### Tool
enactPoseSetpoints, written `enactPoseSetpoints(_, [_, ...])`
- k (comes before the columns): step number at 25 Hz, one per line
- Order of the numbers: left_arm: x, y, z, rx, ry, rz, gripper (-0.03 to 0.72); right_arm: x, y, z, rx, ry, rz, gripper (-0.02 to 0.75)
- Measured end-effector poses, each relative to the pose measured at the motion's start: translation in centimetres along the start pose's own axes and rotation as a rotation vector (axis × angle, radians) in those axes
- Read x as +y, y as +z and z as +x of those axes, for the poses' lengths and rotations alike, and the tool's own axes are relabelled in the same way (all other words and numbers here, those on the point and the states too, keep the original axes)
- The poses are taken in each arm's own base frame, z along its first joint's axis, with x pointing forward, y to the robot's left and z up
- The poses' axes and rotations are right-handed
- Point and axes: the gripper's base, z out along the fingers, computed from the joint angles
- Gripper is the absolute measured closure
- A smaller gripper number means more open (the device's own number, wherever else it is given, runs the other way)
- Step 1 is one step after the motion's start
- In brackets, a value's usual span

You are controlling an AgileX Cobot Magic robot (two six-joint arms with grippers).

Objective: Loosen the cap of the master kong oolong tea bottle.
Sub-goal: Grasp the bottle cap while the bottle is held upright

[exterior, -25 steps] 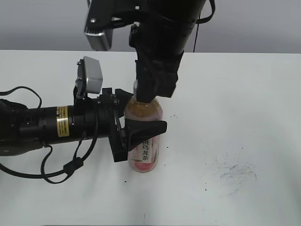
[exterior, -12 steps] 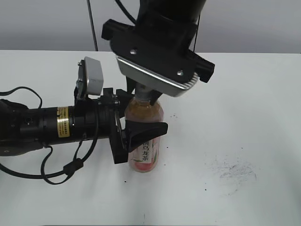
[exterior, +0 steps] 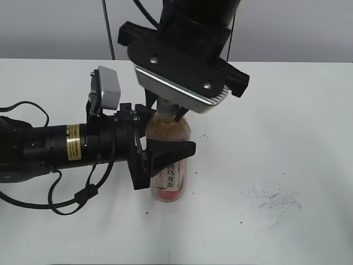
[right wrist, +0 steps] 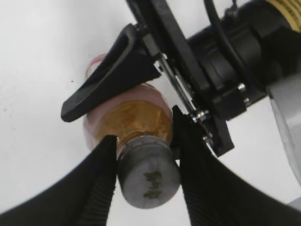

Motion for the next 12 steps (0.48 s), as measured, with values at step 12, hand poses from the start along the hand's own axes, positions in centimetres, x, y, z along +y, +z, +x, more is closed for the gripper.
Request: enactPoseSetpoints(12, [0.04,0.0,-0.01,-0.001,-0.008,-0.005,0.24,0.06,0.04,0.22,0.025,1.127,0.006,0.161])
